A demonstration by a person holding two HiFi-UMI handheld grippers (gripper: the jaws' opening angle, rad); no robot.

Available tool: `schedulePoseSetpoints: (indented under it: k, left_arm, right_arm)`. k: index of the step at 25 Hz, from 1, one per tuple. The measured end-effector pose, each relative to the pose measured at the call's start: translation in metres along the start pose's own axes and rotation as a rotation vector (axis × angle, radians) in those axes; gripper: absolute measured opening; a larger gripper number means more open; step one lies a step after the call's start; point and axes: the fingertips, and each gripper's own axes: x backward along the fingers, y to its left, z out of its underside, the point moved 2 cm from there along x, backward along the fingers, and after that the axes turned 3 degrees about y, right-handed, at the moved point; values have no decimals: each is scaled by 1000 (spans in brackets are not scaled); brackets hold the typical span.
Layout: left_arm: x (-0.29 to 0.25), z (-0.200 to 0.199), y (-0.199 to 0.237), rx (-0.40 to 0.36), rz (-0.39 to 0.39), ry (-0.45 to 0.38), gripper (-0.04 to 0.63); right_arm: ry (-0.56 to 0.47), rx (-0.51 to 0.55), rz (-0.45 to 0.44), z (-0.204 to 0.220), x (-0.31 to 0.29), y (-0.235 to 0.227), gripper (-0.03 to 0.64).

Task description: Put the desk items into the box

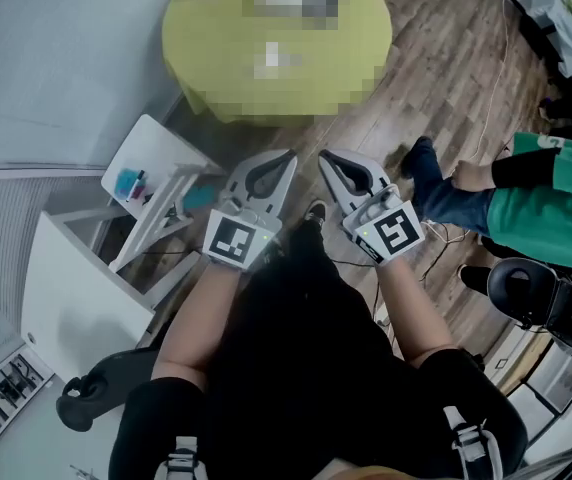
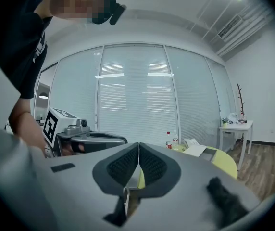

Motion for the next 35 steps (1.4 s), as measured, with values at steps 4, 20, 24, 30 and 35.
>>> schedulePoseSetpoints:
  k: [4, 20, 24, 30, 35]
  left_arm:
    - [-24, -1, 12, 11, -16, -3, 9]
    - [-91, -18, 44, 17, -96, 8, 9]
    - [-100, -21, 45, 25, -103, 11, 9]
    - [-113, -17, 50, 54, -107, 27, 9]
    - [-121, -11, 61, 58, -74, 46, 9]
  right_arm:
    - [0, -1, -19, -2, -11, -23, 18]
    - [-11, 13, -118, -17, -40, -96, 17]
    - [-15, 14, -123, -20, -38, -107, 17]
    - [-11, 32, -109, -22, -34, -122, 17]
    - [9, 28, -74, -18, -41, -129, 17]
